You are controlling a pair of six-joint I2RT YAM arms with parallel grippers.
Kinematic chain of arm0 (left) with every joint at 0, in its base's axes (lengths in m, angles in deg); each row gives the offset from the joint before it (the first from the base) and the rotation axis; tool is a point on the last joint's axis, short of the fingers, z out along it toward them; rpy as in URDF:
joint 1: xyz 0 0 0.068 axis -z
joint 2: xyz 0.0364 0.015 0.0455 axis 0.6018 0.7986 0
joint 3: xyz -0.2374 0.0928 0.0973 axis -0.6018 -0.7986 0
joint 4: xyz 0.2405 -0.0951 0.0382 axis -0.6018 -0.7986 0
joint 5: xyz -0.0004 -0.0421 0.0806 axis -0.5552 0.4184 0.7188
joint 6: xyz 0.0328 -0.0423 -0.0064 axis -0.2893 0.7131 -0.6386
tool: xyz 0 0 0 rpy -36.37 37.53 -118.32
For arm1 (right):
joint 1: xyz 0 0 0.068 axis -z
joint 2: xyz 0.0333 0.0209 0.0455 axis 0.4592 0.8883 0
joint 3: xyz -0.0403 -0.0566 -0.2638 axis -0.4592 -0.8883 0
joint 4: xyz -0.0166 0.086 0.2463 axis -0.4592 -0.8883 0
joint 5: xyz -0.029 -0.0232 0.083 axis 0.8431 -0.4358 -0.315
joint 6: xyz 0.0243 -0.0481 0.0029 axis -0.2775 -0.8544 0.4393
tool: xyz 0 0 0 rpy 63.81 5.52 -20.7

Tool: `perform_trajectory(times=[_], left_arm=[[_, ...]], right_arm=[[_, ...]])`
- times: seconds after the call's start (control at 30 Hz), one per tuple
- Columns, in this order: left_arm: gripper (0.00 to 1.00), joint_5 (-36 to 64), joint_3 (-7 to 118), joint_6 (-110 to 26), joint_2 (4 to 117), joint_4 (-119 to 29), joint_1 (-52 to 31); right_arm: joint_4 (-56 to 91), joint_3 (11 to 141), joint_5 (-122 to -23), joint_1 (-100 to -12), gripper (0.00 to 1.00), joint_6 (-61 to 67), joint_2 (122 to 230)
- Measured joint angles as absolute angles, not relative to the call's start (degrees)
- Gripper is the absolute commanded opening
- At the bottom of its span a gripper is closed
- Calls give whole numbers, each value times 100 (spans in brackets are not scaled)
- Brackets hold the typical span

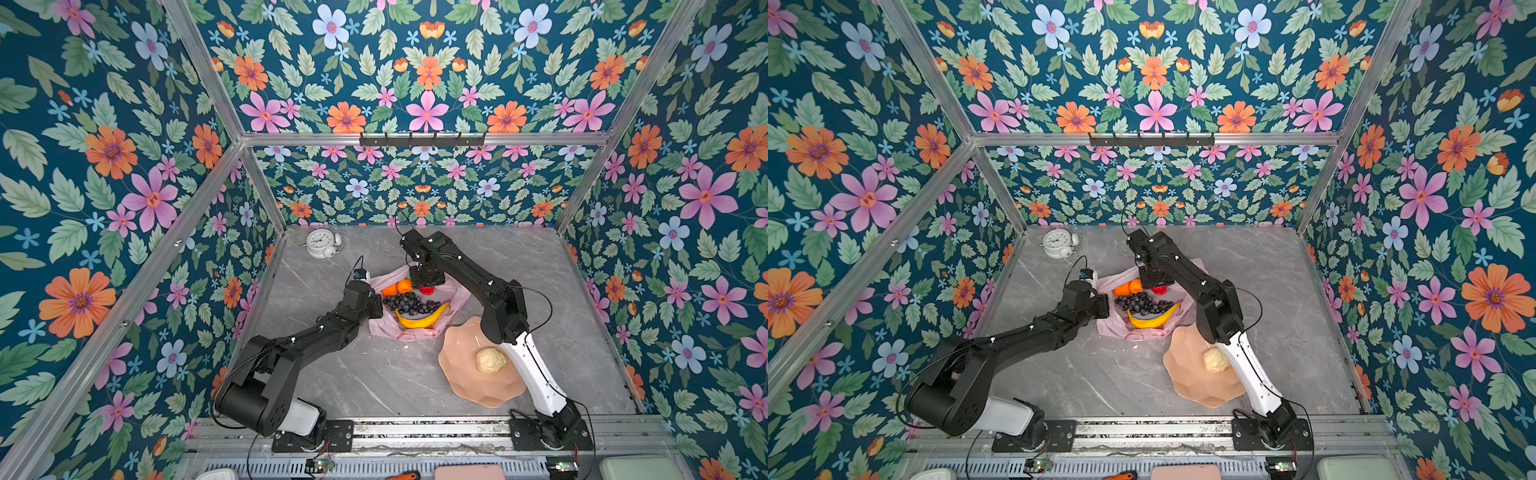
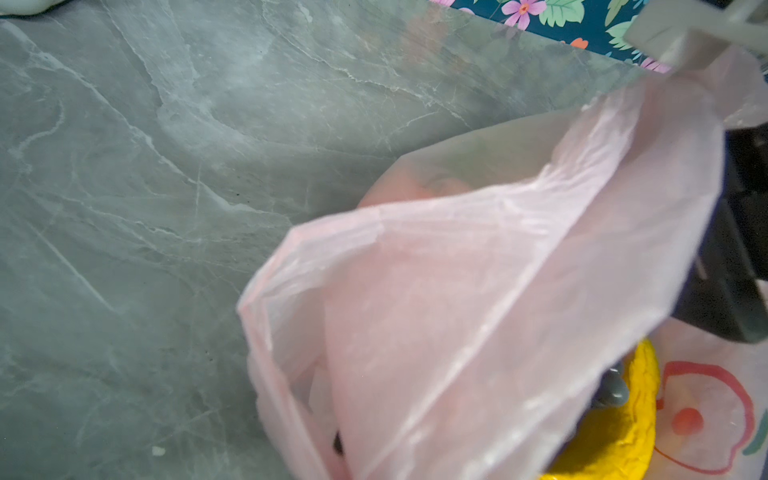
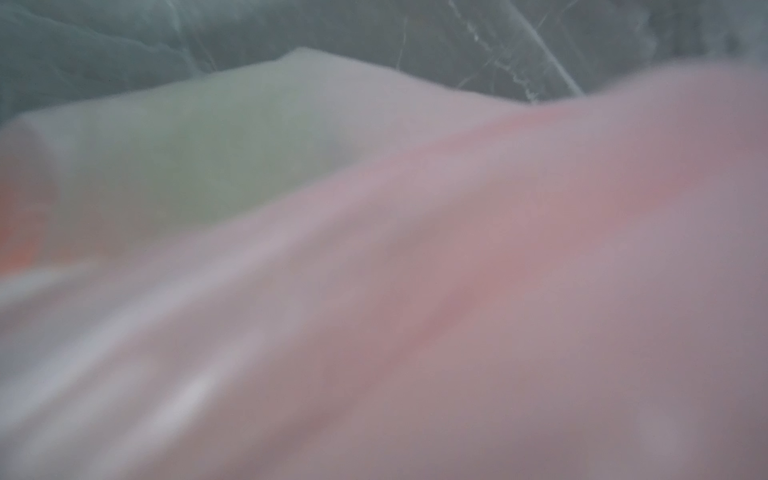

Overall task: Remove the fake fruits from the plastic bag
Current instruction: 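Move the right gripper back into the bag toward the red apple, then grasp the red apple with the right gripper and lift it out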

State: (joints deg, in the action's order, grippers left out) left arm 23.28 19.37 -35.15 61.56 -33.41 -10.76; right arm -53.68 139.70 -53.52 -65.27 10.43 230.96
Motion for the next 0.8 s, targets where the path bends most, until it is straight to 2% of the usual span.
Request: perform_trajectory(times=[0.2,0.37,0.8], left_arm=[[0,2328,1937,-3515,6156,-3341,-1076],[0,2328,1937,-3515,6156,-3341,-1076],[0,2330,1937,-3515,6129,-3343,-1076]], right_arm=[[-5403,13780,-5306,-6658,60,958,22792],[-5366,13109,-5300,-6802,60,932,22127],[-4865,9990,-5315,-6888,61,1074,19533]])
